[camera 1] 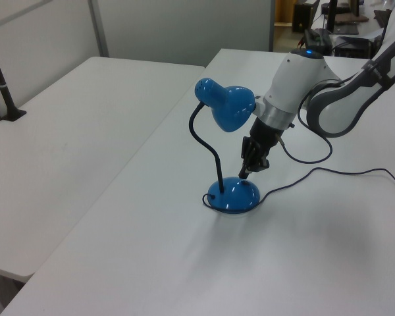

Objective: Turn on the lamp

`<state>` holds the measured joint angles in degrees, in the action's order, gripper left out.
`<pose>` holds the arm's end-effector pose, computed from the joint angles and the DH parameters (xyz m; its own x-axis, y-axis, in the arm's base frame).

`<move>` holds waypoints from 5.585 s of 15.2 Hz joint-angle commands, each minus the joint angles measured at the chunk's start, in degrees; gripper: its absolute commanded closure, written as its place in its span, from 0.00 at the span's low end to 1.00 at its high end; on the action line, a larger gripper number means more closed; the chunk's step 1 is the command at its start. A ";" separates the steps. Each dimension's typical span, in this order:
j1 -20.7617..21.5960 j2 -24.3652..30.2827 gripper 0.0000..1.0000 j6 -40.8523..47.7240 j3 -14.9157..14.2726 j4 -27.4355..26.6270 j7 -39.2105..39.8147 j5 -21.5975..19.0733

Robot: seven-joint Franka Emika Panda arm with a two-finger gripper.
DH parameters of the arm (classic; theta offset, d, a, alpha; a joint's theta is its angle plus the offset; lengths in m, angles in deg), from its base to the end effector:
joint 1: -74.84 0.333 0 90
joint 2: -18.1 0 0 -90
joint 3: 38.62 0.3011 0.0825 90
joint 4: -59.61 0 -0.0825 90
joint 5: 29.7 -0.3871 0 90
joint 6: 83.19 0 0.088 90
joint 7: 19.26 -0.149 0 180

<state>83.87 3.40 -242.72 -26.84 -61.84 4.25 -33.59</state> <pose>0.5845 0.2184 0.2826 0.6924 0.5987 0.4028 0.6299 -0.7738 0.0674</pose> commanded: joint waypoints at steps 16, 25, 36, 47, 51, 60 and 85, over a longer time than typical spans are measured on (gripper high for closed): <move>-0.24 -0.24 1.00 4.14 0.34 1.48 1.71 -1.47; -0.16 -1.21 1.00 3.97 0.34 1.48 2.24 -1.38; -0.33 -2.61 1.00 3.70 0.52 2.80 3.12 -1.38; -6.74 10.47 1.00 30.66 -0.10 2.71 -2.24 -0.77; -11.13 14.17 1.00 42.87 -0.18 5.42 -5.14 3.18; -16.68 14.70 0.95 64.78 -0.89 24.93 -10.23 5.72; -2.53 15.67 0.00 70.85 -14.16 28.46 -27.82 12.24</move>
<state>79.88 18.50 -173.79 -39.99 -33.98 -22.19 -21.64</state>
